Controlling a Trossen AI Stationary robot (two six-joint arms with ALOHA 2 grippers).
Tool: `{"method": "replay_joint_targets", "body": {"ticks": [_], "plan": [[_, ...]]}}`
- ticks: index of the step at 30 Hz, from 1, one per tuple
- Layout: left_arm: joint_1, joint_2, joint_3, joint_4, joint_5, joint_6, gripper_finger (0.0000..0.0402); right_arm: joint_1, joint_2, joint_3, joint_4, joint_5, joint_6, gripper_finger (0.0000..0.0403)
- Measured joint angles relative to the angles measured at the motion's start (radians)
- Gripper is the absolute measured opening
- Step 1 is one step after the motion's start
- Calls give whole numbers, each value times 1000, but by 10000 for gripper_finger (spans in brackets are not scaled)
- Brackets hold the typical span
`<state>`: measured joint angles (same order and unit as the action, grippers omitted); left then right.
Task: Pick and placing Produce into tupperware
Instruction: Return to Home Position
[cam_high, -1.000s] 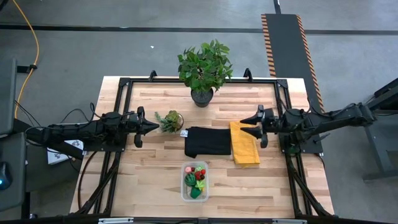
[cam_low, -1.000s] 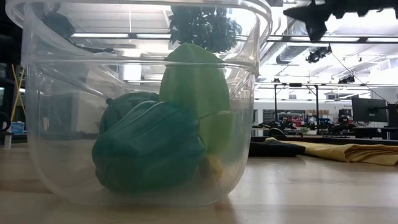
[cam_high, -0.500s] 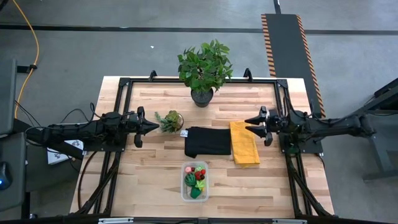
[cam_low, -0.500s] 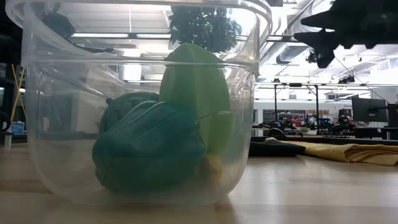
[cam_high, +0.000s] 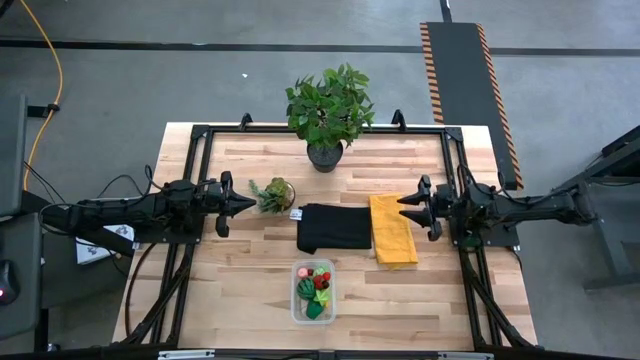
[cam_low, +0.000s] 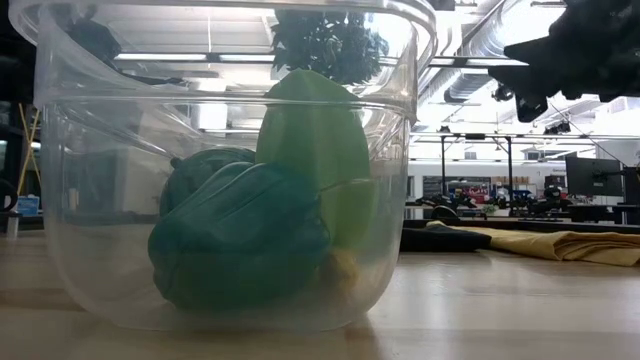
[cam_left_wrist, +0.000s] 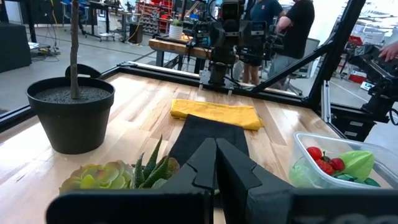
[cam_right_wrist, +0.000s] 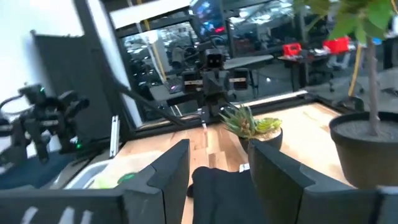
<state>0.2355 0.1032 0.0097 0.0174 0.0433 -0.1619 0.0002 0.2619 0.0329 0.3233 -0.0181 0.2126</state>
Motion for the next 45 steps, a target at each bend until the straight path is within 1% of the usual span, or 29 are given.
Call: {"method": "replay_joint_targets", "body": {"ticks": [3, 8, 11, 17, 20, 45], "plan": [[0, 0, 0, 0, 0, 0, 3, 0, -33, -22, 6, -40, -61, 153], [0, 0, 0, 0, 0, 0, 3, 0, -80, -23, -16, -90, -137, 153], [0, 0, 0, 0, 0, 0, 3, 1, -109, -23, -73, -111, -188, 153], [0, 0, 0, 0, 0, 0, 3, 0, -220, -23, -289, -107, -186, 153], [0, 0, 0, 0, 0, 0, 3, 0, -257, -23, -292, -99, -163, 153], [0, 0, 0, 0, 0, 0, 3, 0, -255, -24, -291, -97, -161, 153]]}}
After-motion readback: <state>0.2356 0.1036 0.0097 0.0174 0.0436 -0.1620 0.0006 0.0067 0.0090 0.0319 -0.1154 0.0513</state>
